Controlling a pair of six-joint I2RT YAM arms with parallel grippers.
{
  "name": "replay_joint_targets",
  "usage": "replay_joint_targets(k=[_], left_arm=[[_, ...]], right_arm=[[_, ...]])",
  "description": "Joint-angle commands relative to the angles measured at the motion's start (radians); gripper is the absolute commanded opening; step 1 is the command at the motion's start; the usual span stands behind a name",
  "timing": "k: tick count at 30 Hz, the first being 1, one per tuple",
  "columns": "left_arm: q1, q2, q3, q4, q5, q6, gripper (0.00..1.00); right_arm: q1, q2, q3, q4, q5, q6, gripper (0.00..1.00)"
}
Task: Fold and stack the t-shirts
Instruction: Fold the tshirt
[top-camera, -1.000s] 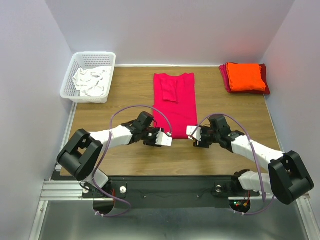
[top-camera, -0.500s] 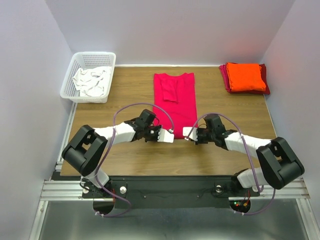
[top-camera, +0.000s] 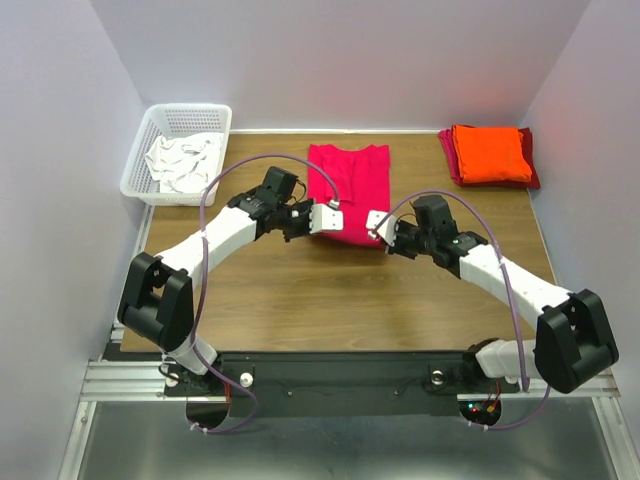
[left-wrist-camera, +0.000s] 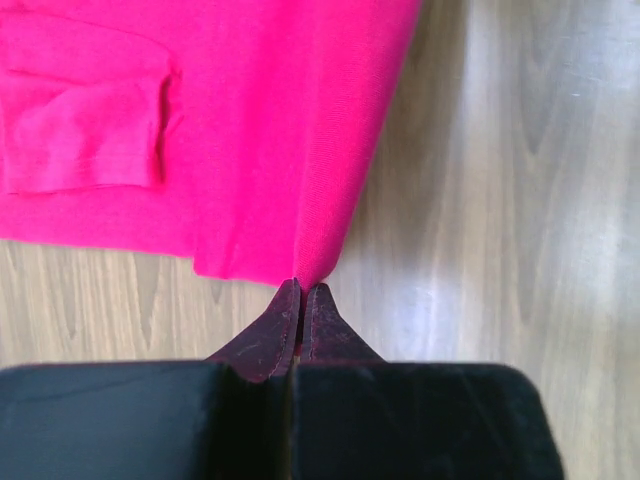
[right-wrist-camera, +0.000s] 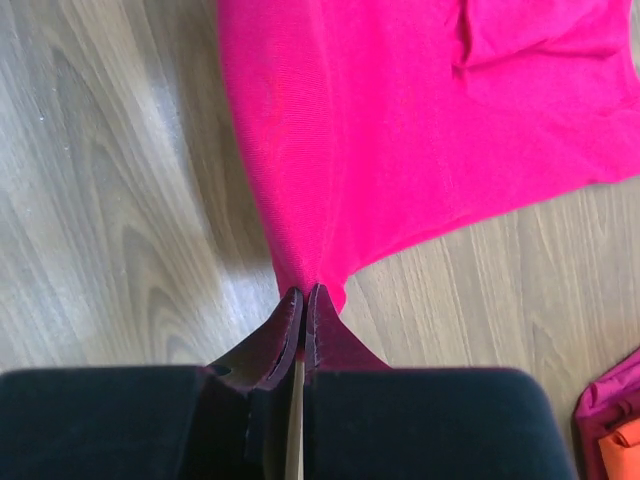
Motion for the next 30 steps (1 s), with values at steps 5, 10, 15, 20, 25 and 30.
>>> replay_joint_targets(k=[5,10,15,20,25,30], left_arm=[[-0.04,-0.141,-0.017,-0.295,0.108,0.085,0.0],[-0.091,-0.284,-0.062,-0.47,0.2,0.15,0.0],[-0.157,-0.407,-0.12,-0.573,0.309,0.168,0.0],[-0.171,-0.448,-0.155,-0.621,0.319,0.171,0.0],[-0.163,-0.363,-0.051,-0.617,0.264,0.168,0.0],[-0.084,-0.242,0.071,-0.609,0.241,0.225,0.0]], right_arm=[[0.0,-0.065,0.164,-0.439,-0.114,0.005,0.0],[0.071,-0.227,0.133,-0.674,-0.202,-0.032,0.0],[0.128,-0.41,0.118,-0.854,-0.307,-0.024,0.01],[0.128,-0.448,0.135,-0.865,-0.227,-0.045,0.01],[0.127,-0.285,0.197,-0.817,-0.119,-0.07,0.01],[0.061,-0.168,0.256,-0.796,-0.142,-0.145,0.01]])
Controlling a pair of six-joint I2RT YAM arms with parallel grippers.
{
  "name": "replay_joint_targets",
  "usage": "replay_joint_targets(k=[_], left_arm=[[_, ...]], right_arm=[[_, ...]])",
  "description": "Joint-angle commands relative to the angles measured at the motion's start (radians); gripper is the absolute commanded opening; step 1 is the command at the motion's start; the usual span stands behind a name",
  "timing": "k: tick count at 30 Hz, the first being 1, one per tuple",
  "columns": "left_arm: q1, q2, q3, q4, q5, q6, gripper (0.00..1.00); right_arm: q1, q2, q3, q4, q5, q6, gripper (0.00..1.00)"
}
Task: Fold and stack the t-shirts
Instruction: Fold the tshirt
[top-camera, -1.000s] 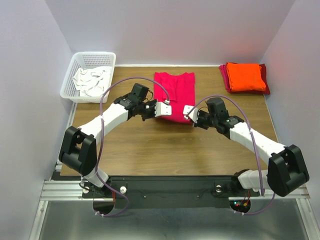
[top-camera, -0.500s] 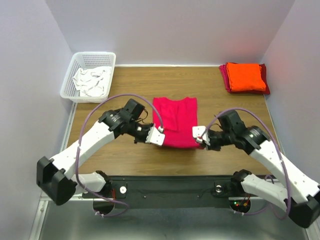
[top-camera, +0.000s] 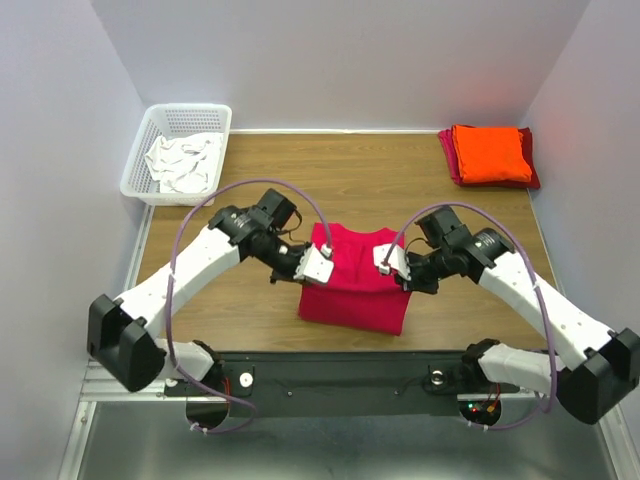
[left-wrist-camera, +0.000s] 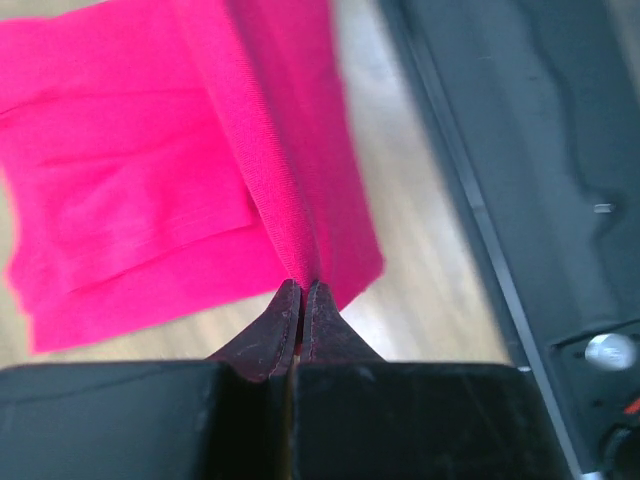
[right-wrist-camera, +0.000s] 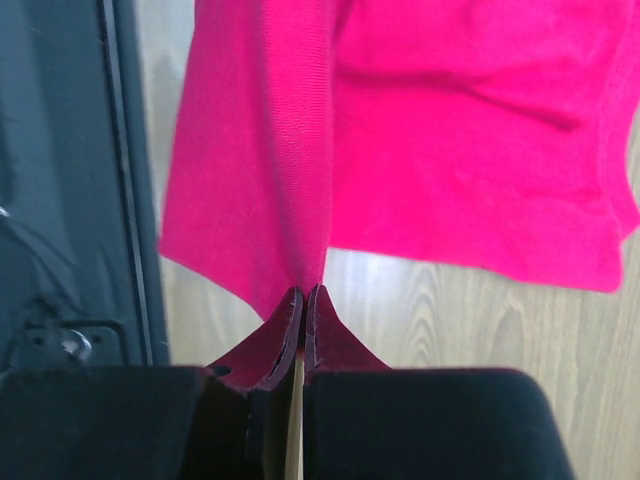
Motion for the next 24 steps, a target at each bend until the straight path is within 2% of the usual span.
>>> replay_joint_targets(k=[1,5,6,9,10,14,16,19,21,24], left_arm=[[0.09,0.118,0.141,-0.033,-0.023,0.072,0.0],[0.187,0.316,0.337,-0.095,0.042,0.163,0.0],[0.222,0.404,0.372,-0.104,0.052,0.172,0.0],[0.26,0.535,0.514,-0.109,0.078,0.172,0.0],[0.28,0.622,0.552,-0.109,0.079,0.168,0.01],[0.291,0.829,0.763,-0.079,0.058,0.08,0.04],[0.291,0.923,0.81,-0.075,0.059,0.027,0.04],[0.29,0.983,0.812,-0.044,0.058,-0.036,0.05],[0.291,0.976,0.717,0.017,0.049,-0.072,0.04],[0.288,0.878,0.53,0.085,0.075,-0.095,0.04]], right_arm=[[-0.08,0.057,0.08,0.004,0.022,-0.106,0.01],[-0.205,0.199,0.133,0.018,-0.029,-0.22,0.01],[-0.229,0.277,0.172,0.021,-0.05,-0.255,0.01],[-0.295,0.422,0.255,0.022,-0.079,-0.292,0.01],[-0.307,0.524,0.315,0.024,-0.098,-0.31,0.01],[-0.345,0.754,0.419,0.041,-0.127,-0.315,0.01],[-0.35,0.818,0.433,0.074,-0.124,-0.291,0.01],[-0.35,0.9,0.444,0.154,-0.121,-0.245,0.01],[-0.35,0.928,0.447,0.177,-0.138,-0.238,0.01],[-0.342,0.922,0.414,0.193,-0.147,-0.215,0.01]])
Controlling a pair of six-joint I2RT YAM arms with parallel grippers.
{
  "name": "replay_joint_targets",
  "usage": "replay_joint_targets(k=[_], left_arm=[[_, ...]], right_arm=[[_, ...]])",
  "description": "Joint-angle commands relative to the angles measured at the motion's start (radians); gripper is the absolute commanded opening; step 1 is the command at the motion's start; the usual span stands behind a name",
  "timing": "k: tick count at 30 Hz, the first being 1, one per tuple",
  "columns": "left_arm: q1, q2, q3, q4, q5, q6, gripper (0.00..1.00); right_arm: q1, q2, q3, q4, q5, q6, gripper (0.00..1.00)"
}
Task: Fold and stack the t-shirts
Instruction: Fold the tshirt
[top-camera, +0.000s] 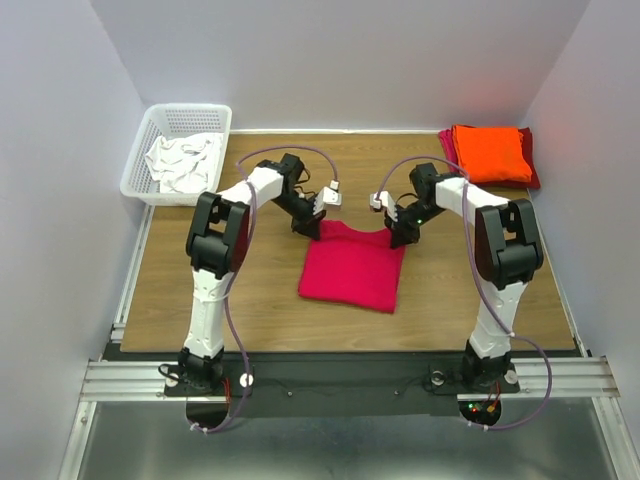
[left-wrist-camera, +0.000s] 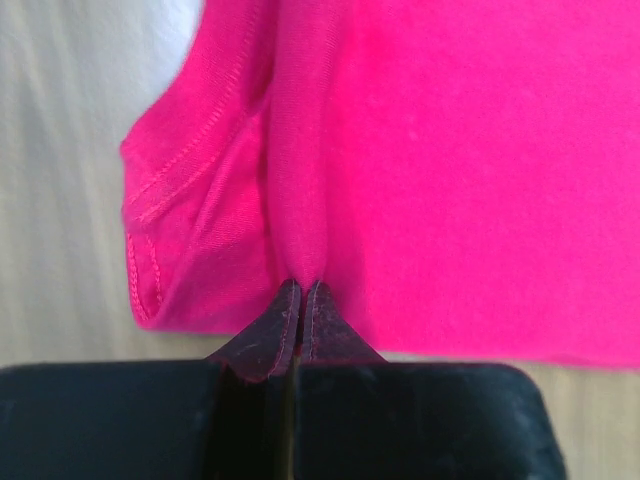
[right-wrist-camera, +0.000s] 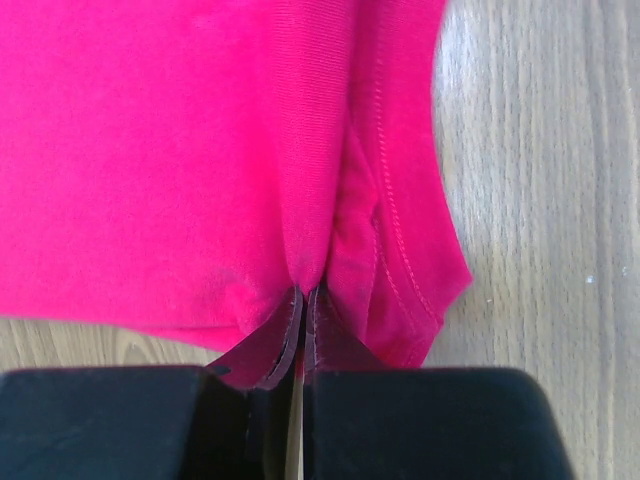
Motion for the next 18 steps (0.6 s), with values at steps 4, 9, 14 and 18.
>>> replay_joint_targets(k=[4,9,14,18], left_arm=[[-0.002,-0.277,-0.375,0.066,0.062,-0.086,0.04],[-0.003,-0.473,-0.613,0.144,0.059,-0.13,0.15],[-0.005,-0.605,-0.644,0.158,0.054,-0.156,0.46],[-0.046,-0.68,-0.622,0.263,0.048,-0.222,0.58]], right_arm=[[0.063,-0.099,-0.16,0.056,-0.018,0.038,0.0],[0.119,-0.263,-0.317,0.056,-0.073,0.109,0.02],[0.114,-0.342,-0.301,0.053,-0.043,0.259,0.47],[0.076,-0.293,-0.166,0.053,-0.093,0.38,0.49]])
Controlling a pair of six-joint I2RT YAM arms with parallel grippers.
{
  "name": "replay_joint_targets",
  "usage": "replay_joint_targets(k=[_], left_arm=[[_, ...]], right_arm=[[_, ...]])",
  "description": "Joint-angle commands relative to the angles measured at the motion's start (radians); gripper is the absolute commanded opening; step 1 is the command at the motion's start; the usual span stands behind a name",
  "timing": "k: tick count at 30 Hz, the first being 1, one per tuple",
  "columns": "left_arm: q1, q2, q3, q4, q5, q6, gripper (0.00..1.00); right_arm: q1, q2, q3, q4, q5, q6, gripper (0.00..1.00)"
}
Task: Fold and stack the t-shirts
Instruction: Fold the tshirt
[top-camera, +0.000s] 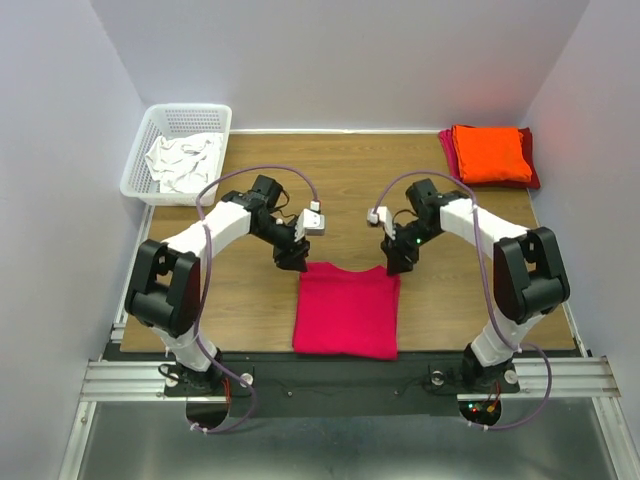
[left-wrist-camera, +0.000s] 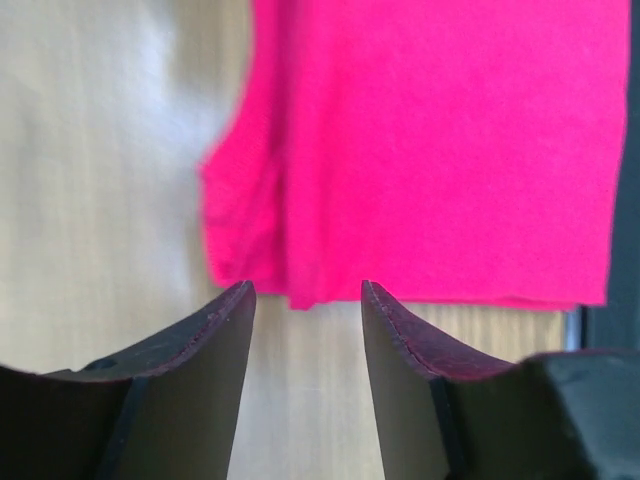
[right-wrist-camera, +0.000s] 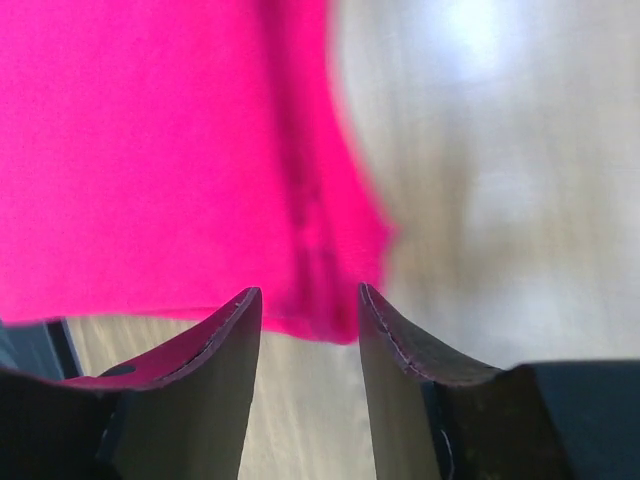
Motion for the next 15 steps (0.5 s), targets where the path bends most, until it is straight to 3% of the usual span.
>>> replay_joint_targets(k=[1,7,15], left_arm=[[-0.051,-0.087,0.028,0.138,0.005,-0.079,0.59],[-0.184,-0.031,0.049,0.275,-0.067,-0.122,0.58],[-0.292,0.1,0.069,0.369,-0.109,-0.19,0.58]], right_arm=[[-0.046,0.032,0.174,0.014,-0.092,0.196,0.47],[-0.048,0.285,0.396,0.026,-0.304,0.437,0.33],[0.007,0.41,0.412,0.158,-0.384,0.641,0.32]])
